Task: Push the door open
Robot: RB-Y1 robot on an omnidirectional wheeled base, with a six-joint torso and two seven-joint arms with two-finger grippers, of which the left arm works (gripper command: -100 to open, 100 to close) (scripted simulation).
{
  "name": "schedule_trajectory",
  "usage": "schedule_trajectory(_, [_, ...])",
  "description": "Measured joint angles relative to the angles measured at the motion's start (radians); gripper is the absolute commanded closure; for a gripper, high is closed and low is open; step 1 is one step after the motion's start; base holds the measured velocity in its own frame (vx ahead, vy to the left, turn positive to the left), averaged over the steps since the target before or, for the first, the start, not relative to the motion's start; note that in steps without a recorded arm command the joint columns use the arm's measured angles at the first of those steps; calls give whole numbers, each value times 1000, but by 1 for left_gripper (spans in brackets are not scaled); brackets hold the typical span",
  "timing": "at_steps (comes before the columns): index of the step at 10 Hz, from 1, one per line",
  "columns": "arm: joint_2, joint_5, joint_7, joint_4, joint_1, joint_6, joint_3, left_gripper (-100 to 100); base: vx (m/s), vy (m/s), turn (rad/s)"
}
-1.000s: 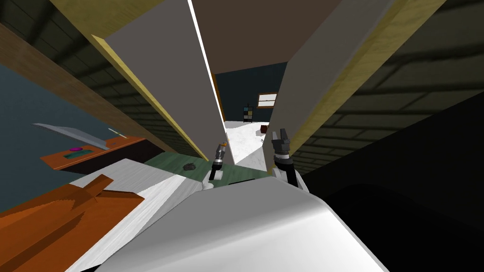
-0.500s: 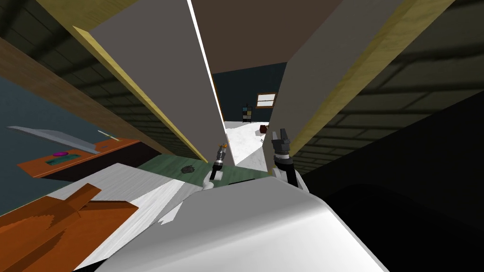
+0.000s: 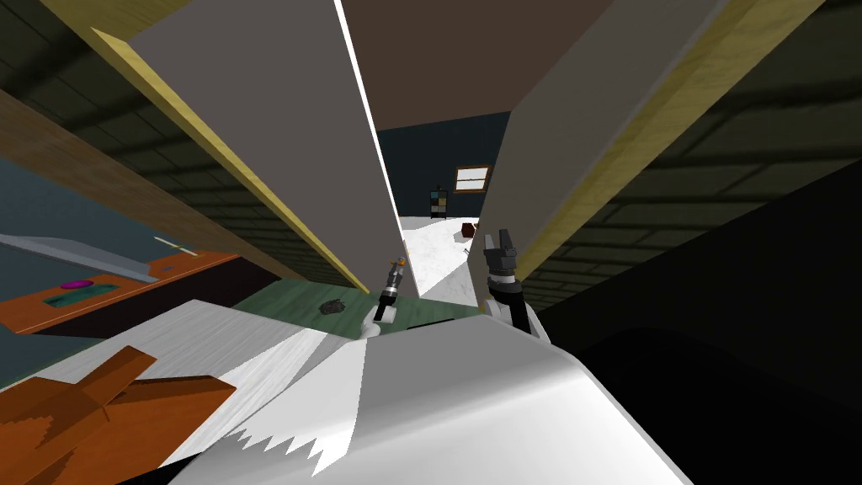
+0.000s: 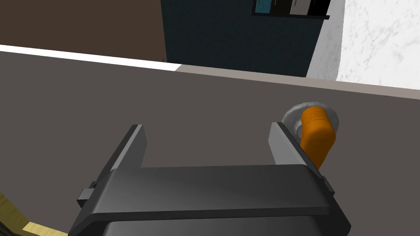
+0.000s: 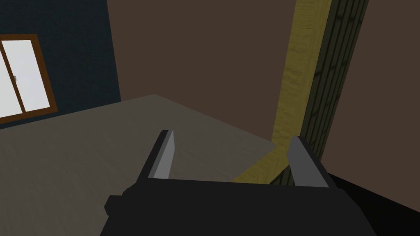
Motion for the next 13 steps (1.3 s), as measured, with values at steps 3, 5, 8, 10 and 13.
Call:
schedule_trajectory(3, [8, 0, 5, 64, -21, -4, -6, -100, 27, 42, -21])
schedule_trajectory(5, [11, 0, 6, 103, -36, -9, -7, -100, 25, 42, -38])
schedule_trajectory(8, [15, 0, 7, 164, -52, -17, -12, -100, 23, 50, -24])
schedule_trajectory(10, [17, 0, 8, 219, -67, -27, -15, -100, 18, 73, -29])
schedule_trajectory(13, [26, 1, 13, 300, -85, -41, -19, -100, -3, 64, -15])
